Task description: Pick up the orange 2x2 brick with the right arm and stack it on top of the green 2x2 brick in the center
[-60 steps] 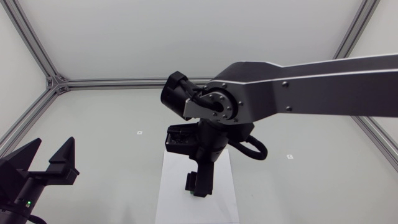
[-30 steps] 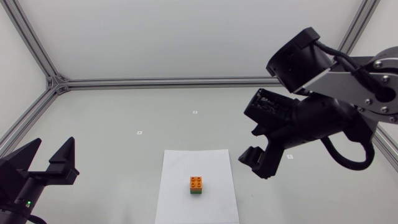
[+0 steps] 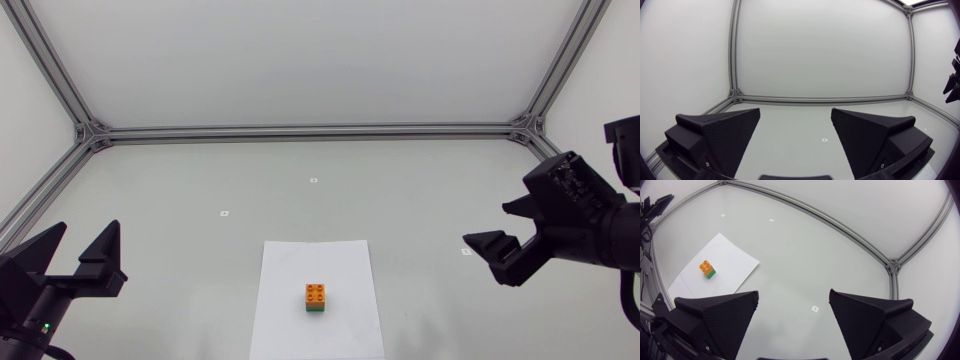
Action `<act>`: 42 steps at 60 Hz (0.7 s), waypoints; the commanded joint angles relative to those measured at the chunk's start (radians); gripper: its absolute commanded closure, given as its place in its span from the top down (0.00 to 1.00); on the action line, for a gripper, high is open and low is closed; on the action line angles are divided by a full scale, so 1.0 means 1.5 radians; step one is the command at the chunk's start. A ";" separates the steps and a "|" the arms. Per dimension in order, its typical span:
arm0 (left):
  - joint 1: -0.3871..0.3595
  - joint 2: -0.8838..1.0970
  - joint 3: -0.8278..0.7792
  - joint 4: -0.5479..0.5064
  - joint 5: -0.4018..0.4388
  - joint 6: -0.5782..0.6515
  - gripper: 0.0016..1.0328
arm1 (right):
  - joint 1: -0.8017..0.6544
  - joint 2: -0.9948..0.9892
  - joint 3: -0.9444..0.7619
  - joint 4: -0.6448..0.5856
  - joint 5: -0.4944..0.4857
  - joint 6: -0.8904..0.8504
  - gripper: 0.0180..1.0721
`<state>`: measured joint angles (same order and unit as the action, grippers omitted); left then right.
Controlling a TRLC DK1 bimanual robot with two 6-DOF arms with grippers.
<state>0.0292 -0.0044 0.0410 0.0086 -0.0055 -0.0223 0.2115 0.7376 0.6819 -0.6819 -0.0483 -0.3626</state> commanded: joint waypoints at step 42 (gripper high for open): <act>0.003 -0.005 -0.027 -0.010 0.003 0.009 0.96 | -0.122 -0.339 -0.284 0.253 0.019 0.115 0.95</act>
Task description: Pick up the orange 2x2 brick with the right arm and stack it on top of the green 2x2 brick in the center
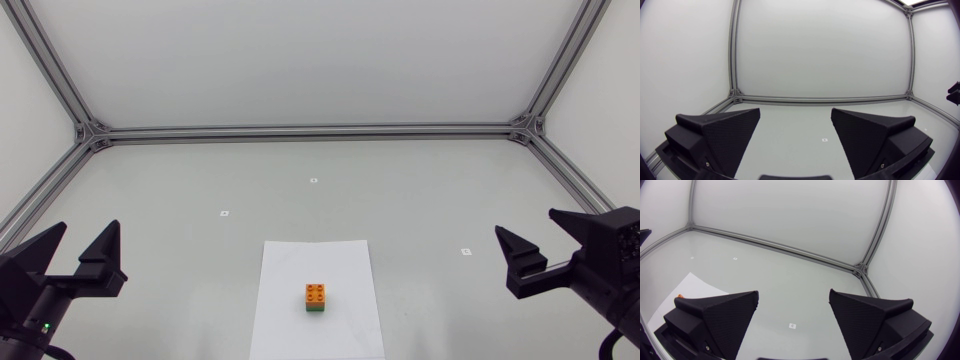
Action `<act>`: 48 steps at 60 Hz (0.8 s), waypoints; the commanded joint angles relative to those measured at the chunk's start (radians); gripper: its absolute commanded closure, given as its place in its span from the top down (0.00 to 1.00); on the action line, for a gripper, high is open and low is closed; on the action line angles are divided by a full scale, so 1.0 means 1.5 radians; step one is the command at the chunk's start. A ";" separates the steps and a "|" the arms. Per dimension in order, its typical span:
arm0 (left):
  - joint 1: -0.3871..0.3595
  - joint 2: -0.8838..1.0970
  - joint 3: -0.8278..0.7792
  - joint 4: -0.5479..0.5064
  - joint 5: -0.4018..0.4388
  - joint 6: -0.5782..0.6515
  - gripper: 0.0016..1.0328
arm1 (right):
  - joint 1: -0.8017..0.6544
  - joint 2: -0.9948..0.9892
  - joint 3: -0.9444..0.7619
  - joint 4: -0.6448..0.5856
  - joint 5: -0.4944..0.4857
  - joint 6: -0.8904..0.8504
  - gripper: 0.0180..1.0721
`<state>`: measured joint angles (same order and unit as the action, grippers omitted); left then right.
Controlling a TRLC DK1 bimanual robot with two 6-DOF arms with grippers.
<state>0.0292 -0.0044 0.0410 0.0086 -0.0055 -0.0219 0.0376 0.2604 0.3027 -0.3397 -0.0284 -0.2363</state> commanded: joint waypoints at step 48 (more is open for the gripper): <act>0.003 -0.005 -0.027 -0.010 0.003 0.008 0.96 | -0.025 -0.174 -0.202 0.226 0.019 0.158 0.95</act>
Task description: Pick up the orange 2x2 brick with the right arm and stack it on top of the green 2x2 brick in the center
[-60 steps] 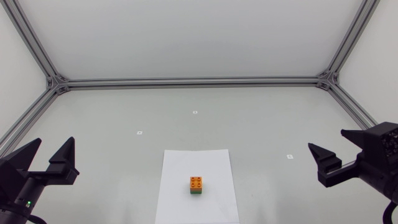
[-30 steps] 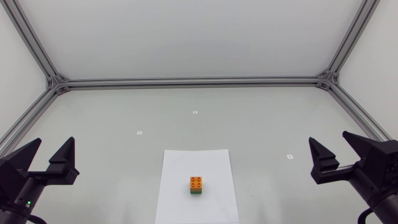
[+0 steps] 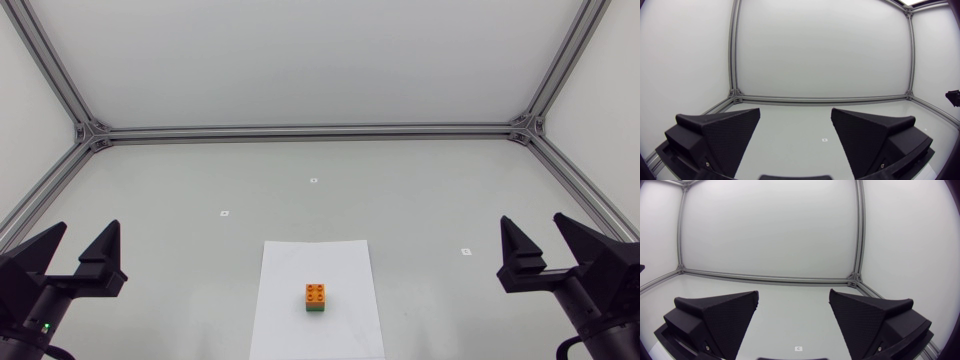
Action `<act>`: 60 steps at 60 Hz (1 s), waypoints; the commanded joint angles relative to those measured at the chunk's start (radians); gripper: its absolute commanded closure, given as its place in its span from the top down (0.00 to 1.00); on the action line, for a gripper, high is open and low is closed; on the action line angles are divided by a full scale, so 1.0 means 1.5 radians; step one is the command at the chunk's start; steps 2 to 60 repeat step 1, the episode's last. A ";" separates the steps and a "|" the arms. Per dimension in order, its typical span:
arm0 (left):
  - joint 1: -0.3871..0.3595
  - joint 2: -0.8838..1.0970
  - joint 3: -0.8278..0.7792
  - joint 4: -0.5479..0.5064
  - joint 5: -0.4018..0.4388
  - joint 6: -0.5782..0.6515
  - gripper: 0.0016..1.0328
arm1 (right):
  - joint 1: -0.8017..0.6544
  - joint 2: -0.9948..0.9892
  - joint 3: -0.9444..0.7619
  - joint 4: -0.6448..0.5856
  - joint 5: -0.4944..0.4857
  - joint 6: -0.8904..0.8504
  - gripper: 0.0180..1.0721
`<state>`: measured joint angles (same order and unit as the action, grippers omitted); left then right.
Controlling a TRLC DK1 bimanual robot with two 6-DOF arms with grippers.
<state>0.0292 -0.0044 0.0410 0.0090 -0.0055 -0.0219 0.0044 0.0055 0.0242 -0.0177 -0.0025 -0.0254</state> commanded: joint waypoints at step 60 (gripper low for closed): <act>0.002 -0.005 -0.027 -0.009 0.003 0.008 0.96 | -0.003 -0.004 -0.016 0.012 0.002 0.017 0.95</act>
